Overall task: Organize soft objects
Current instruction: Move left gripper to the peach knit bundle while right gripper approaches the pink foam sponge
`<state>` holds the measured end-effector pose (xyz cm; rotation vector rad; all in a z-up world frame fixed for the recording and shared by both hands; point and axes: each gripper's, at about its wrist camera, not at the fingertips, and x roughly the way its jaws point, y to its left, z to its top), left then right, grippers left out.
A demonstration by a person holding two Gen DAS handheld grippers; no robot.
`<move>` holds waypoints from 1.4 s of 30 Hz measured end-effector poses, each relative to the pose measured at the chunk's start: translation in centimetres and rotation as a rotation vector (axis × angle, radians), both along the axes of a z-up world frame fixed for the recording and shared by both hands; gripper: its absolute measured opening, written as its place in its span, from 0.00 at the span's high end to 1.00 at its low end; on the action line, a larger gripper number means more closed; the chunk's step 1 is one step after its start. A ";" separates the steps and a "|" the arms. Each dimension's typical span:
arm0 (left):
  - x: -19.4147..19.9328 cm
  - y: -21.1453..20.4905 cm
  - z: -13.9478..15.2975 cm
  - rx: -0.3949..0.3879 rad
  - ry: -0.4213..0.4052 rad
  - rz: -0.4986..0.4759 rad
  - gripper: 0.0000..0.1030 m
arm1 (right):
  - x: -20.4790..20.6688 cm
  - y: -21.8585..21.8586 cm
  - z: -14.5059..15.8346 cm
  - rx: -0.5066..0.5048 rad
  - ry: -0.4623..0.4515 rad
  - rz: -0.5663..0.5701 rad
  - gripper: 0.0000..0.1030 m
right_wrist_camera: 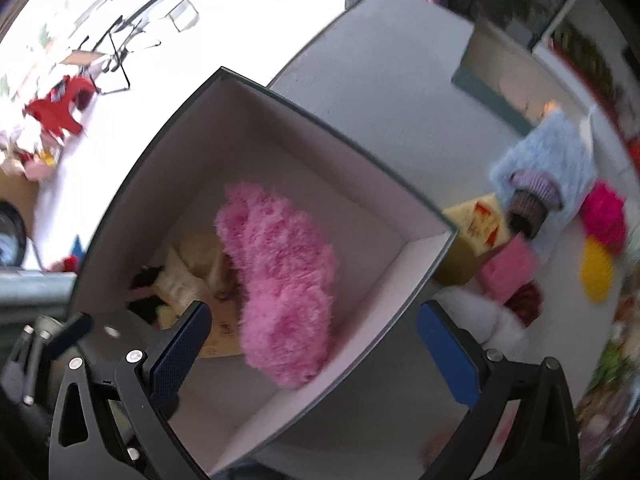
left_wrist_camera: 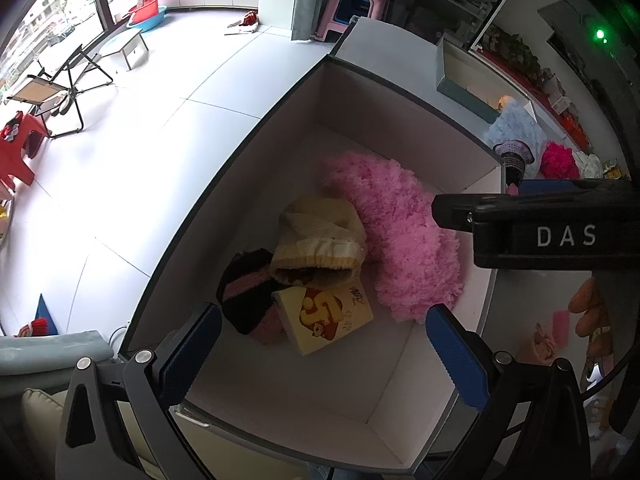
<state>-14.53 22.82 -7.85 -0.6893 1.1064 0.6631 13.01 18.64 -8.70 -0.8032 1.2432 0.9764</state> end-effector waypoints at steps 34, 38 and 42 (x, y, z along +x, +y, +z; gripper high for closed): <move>6.3 -8.8 0.1 0.070 0.089 -0.098 0.00 | 7.7 -10.3 0.4 0.098 0.102 -0.241 0.00; 7.6 -10.5 0.4 0.073 0.088 -0.124 0.00 | 9.8 -12.6 -0.2 0.090 0.105 -0.297 0.00; 8.8 -11.8 0.5 0.072 0.096 -0.138 0.00 | 11.4 -14.3 -0.7 0.079 0.098 -0.330 0.00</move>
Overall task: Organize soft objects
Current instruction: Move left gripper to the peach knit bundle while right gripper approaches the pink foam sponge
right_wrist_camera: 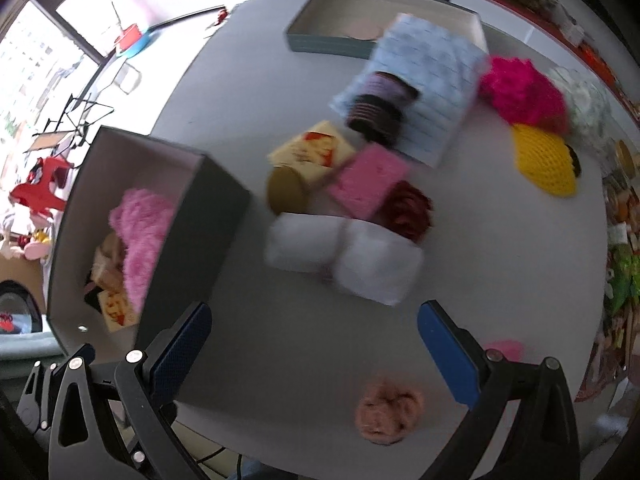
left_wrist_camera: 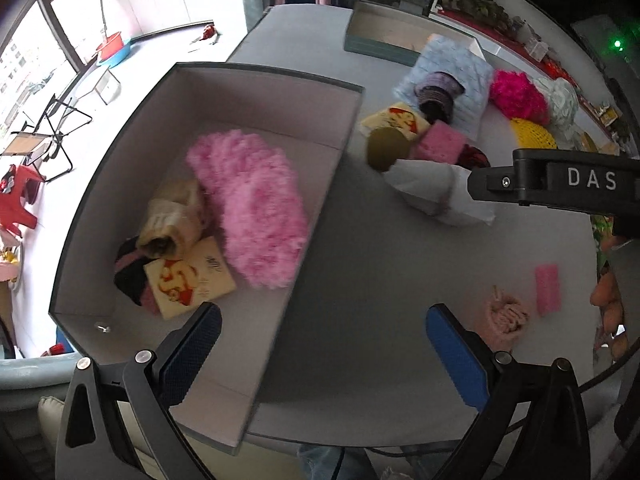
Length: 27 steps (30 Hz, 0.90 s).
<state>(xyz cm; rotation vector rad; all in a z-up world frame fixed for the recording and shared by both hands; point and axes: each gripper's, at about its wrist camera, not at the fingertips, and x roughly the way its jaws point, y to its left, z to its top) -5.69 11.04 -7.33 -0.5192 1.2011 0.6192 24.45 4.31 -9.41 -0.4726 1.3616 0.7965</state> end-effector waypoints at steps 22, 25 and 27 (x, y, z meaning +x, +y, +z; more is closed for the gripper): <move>5.2 -5.6 -3.4 -0.144 0.193 -0.032 0.00 | 8.2 -15.0 -2.8 -0.132 0.117 -0.192 0.00; 7.0 -7.3 -3.4 -0.140 0.186 -0.101 0.00 | 8.5 -17.7 -3.5 -0.158 0.142 -0.210 0.00; 8.4 -8.6 -3.4 -0.154 0.167 -0.152 0.00 | 8.8 -19.5 -4.0 -0.174 0.157 -0.229 0.00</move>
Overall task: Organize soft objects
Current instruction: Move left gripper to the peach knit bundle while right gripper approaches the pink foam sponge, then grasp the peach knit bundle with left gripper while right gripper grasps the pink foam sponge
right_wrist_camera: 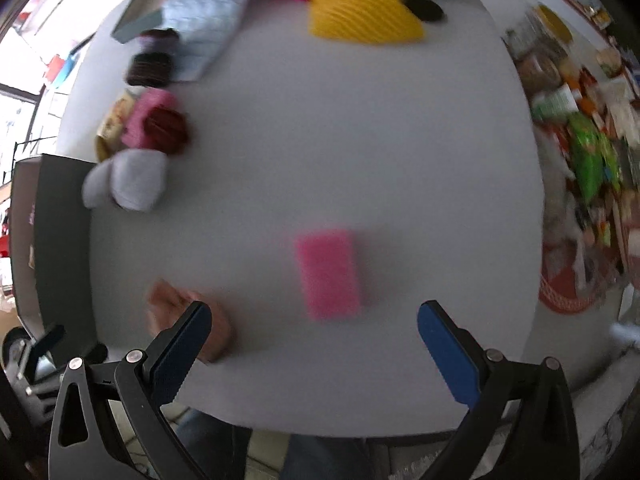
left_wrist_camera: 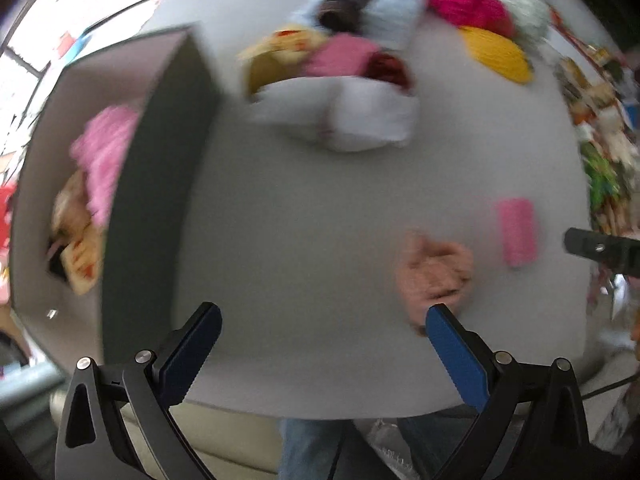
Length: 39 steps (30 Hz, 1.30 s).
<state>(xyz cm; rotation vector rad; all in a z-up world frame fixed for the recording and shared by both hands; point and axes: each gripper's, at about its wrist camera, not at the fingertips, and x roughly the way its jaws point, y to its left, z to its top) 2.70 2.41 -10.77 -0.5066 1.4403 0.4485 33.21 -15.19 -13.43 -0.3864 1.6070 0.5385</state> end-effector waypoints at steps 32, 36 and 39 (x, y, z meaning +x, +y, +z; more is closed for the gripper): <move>5.1 -3.7 -9.5 -0.110 0.158 0.308 0.00 | -6.4 3.2 -6.2 -0.003 -0.222 1.255 0.00; 5.7 -5.2 -9.5 -0.094 0.180 0.337 0.00 | -7.7 4.3 -7.4 0.012 -0.225 1.433 0.00; 5.6 -5.6 -9.6 -0.102 0.184 0.361 0.00 | -8.1 5.0 -8.5 0.002 -0.205 1.503 0.00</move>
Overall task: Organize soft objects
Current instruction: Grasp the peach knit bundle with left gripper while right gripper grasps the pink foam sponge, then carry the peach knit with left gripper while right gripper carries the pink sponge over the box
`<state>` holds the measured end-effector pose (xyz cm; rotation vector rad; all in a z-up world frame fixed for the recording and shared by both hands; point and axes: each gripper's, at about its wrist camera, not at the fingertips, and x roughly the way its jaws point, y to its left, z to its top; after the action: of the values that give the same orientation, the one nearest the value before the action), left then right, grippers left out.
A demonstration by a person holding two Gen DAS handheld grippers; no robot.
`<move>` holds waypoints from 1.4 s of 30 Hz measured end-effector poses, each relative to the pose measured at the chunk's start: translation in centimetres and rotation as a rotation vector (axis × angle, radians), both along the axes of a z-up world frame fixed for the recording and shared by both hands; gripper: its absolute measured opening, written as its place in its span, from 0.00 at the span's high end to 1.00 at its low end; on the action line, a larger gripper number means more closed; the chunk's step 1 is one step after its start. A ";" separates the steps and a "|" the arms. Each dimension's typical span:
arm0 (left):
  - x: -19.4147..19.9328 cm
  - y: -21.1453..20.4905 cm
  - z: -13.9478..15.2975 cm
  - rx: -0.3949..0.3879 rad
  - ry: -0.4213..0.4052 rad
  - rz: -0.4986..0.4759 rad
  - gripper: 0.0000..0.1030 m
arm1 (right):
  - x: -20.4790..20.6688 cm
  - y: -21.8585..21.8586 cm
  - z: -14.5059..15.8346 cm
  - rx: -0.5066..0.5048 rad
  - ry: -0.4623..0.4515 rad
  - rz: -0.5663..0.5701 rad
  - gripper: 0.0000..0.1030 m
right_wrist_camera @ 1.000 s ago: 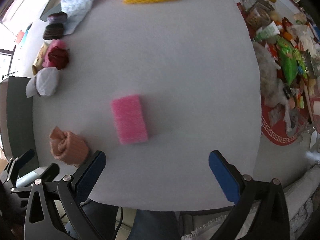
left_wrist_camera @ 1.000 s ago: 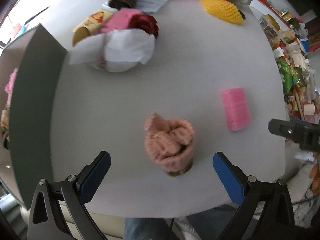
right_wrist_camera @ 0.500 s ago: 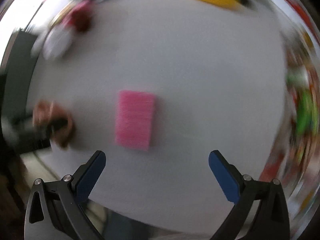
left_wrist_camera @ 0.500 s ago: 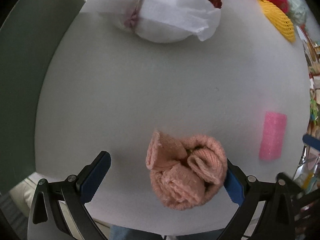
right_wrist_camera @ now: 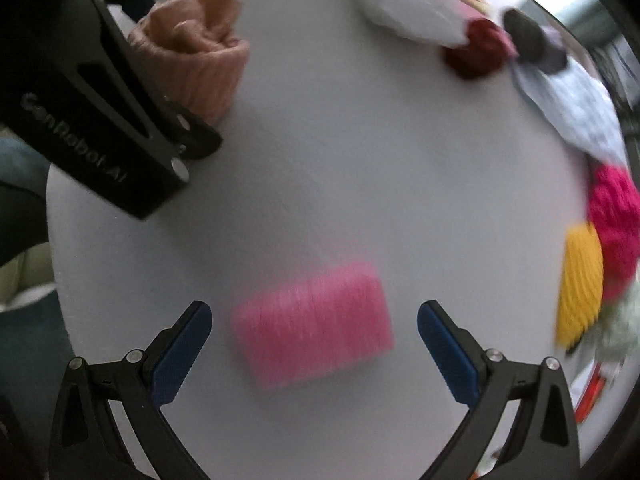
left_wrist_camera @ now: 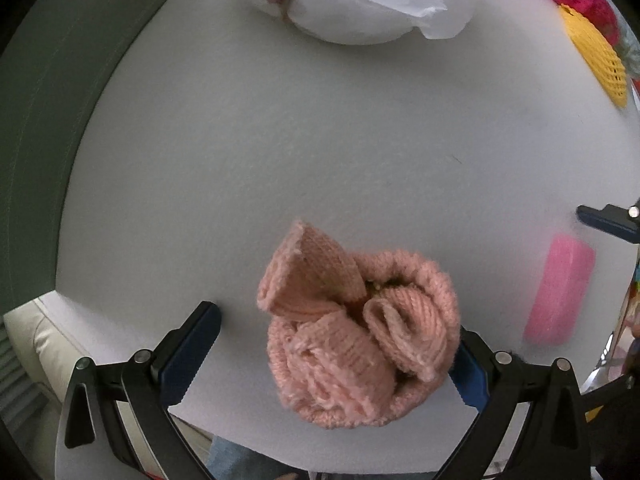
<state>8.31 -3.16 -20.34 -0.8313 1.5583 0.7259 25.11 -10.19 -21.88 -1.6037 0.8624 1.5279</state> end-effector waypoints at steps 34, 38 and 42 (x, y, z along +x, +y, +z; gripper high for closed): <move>-5.1 2.2 13.2 0.182 -0.108 -0.210 0.54 | 5.7 -1.9 7.3 -0.055 0.270 -0.895 0.26; -6.7 3.7 17.7 0.286 -0.137 -0.220 0.54 | 5.8 -1.0 9.1 -0.008 0.319 -0.958 0.26; -7.0 5.7 20.7 0.350 -0.160 -0.171 0.54 | 5.9 0.3 11.4 0.040 0.367 -0.980 0.26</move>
<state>1.35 2.56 0.33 -0.4778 1.2923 0.7594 31.05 -9.90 -10.44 -0.6443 1.5080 1.0818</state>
